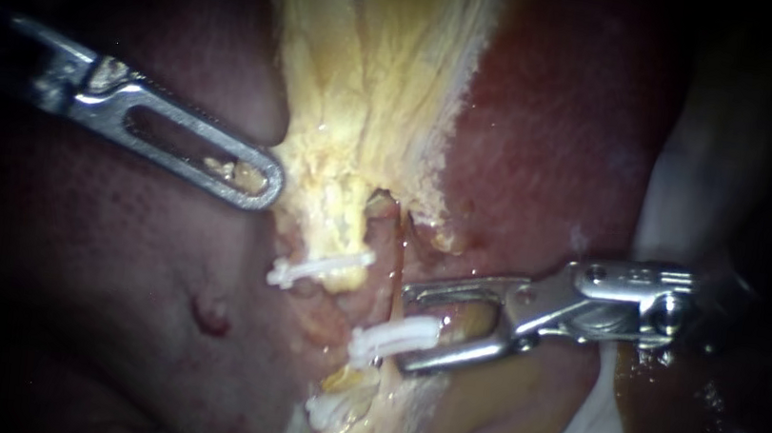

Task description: Going back second clip right tube

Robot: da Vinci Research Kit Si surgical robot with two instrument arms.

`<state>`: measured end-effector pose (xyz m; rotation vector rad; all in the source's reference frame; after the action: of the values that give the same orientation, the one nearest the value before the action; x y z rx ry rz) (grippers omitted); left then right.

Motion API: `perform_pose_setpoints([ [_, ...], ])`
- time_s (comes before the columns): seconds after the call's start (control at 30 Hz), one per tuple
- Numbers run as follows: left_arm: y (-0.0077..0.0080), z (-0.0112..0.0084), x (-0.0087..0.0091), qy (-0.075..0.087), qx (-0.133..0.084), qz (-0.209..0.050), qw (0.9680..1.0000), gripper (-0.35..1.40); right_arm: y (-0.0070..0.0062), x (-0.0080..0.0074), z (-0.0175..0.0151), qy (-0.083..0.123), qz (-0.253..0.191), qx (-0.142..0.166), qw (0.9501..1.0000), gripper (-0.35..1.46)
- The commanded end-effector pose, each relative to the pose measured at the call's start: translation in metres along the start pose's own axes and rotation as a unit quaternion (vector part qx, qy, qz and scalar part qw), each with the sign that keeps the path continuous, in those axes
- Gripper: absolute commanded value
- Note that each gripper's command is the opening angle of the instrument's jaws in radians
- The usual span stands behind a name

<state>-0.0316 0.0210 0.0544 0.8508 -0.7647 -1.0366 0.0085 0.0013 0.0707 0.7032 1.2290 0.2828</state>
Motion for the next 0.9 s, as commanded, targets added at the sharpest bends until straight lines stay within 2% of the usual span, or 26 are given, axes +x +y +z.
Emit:
perform_pose_setpoints([
  [0.03, 0.0, 0.0, 0.0, 0.0, 0.0, 0.0, 1.0, -0.35, 0.0, 0.0004, -0.0007, 0.001, -0.006, -0.003, 1.0, 0.49],
  [0.23, 0.0, -0.0001, 0.0, 0.0, 0.0, 0.0, 1.0, -0.35, -0.0002, 0.0024, -0.0047, 0.005, -0.034, -0.02, 0.9992, 0.5],
  [0.53, 0.0007, 0.0006, 0.0001, -0.001, -0.001, 0.001, 1.0, -0.35, -0.0004, 0.0038, -0.0078, 0.006, -0.056, -0.037, 0.9978, 0.5],
  [0.73, 0.0017, 0.0027, 0.001, -0.002, -0.004, 0.005, 1.0, -0.35, -0.0007, 0.0041, -0.0082, 0.006, -0.061, -0.037, 0.9974, 0.5],
  [0.9, 0.0028, 0.0055, 0.0014, 0.004, 0.0, 0.008, 1.0, -0.35, -0.0008, 0.0042, -0.0082, 0.007, -0.06, -0.037, 0.9974, 0.5],
])
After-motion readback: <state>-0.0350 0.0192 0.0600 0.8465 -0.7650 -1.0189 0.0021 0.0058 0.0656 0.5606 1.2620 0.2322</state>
